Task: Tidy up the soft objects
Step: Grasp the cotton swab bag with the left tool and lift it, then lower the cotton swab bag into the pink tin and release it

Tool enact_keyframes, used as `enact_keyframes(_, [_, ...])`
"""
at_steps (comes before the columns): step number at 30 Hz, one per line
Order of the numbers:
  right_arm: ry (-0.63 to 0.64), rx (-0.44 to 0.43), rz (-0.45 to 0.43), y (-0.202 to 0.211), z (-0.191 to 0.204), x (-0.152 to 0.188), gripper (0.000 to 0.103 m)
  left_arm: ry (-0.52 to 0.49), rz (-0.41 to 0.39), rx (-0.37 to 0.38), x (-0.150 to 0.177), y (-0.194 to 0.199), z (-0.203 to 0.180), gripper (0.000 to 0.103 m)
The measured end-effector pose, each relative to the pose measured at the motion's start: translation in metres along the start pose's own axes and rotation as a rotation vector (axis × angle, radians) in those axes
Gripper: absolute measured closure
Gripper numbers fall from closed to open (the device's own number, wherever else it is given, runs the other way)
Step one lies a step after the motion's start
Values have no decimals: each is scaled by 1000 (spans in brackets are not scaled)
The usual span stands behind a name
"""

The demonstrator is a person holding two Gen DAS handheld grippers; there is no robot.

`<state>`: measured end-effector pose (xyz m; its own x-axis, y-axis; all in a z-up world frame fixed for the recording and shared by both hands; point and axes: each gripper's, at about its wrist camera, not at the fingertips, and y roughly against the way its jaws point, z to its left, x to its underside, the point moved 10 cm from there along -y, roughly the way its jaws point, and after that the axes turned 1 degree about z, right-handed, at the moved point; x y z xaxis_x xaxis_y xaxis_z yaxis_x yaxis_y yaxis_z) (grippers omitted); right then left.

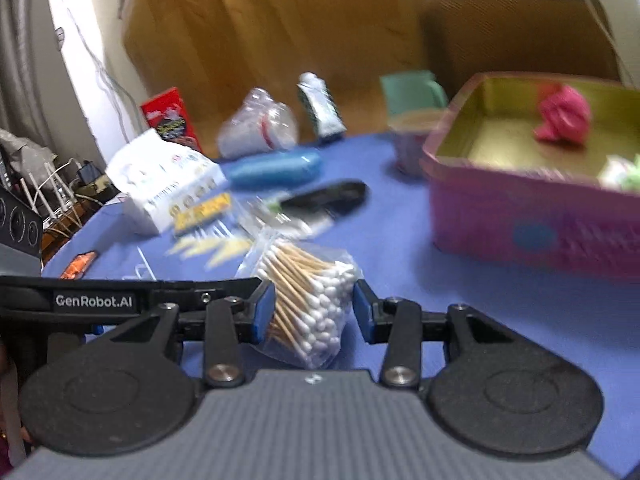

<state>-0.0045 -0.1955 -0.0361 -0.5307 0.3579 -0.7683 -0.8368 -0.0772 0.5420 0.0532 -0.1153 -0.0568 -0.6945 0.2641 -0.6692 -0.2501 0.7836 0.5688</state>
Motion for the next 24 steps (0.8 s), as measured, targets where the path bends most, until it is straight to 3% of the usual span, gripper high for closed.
enact_keyframes(4, [-40,-22,4,7,-12,11,53,-41,6,-30,1,-1,-6,65])
enact_keyframes(6, [-29,-45,-3,14,-12,14,33,-51,-20,-49,-3,6,-6,54])
enact_keyframes(9, [110,-59,-16,23,-1,19,21,-72,-41,-58,-7,16,-5,48])
enact_keyframes(13, [247,-39,3,10,9,30,23,-60,31,-55,3,-2,-4,52])
enact_keyframes(14, [256,-37,3,6,10,31,29,-81,15,-60,4,-2,-8,59])
enact_keyframes(16, [306,-4,-20,1,13,30,50,-127,23,-75,4,-5,-19,59])
enact_keyframes(18, [310,22,-46,3,11,23,53,-174,-3,-76,-7,-2,-31,59])
enact_keyframes(24, [306,119,-289,48,-10,-38,54,-309,-123,44,-68,0,-97,59])
